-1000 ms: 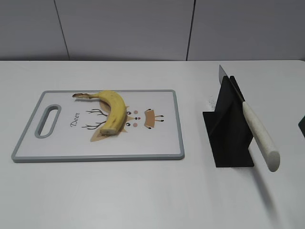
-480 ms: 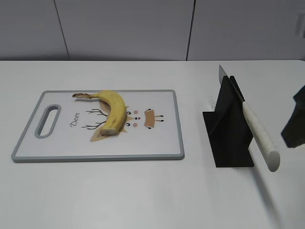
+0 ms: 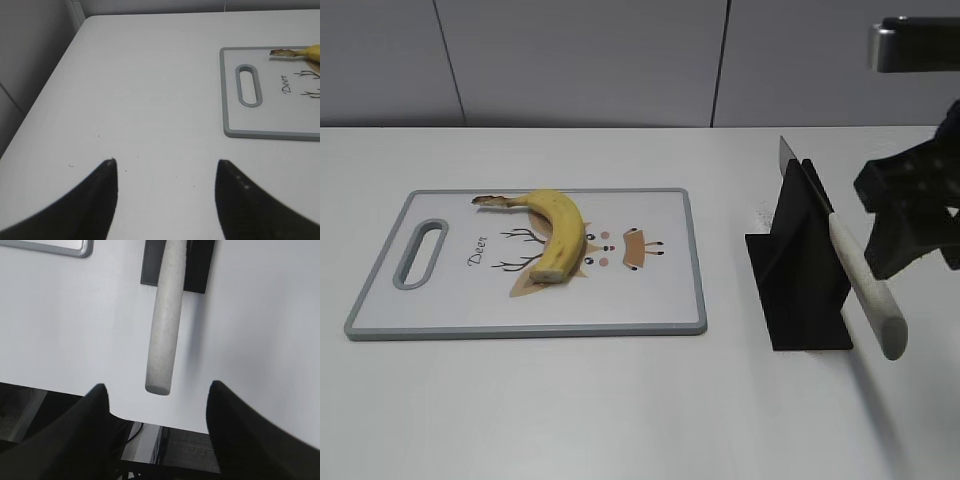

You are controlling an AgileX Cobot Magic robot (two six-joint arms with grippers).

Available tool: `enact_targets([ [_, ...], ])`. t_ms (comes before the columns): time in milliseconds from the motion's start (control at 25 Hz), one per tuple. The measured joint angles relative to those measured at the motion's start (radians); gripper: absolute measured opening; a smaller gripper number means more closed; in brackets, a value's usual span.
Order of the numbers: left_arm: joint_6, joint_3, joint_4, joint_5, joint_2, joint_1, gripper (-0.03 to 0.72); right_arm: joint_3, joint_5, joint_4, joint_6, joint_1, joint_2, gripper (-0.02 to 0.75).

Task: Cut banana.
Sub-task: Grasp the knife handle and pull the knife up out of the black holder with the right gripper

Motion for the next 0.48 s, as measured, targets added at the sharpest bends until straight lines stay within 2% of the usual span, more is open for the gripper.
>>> enact_targets([
  [480, 0.0, 0.0, 0.0, 0.0, 0.0, 0.0, 0.59, 0.0, -0.057, -0.031, 0.04, 0.0, 0.165, 0.467],
])
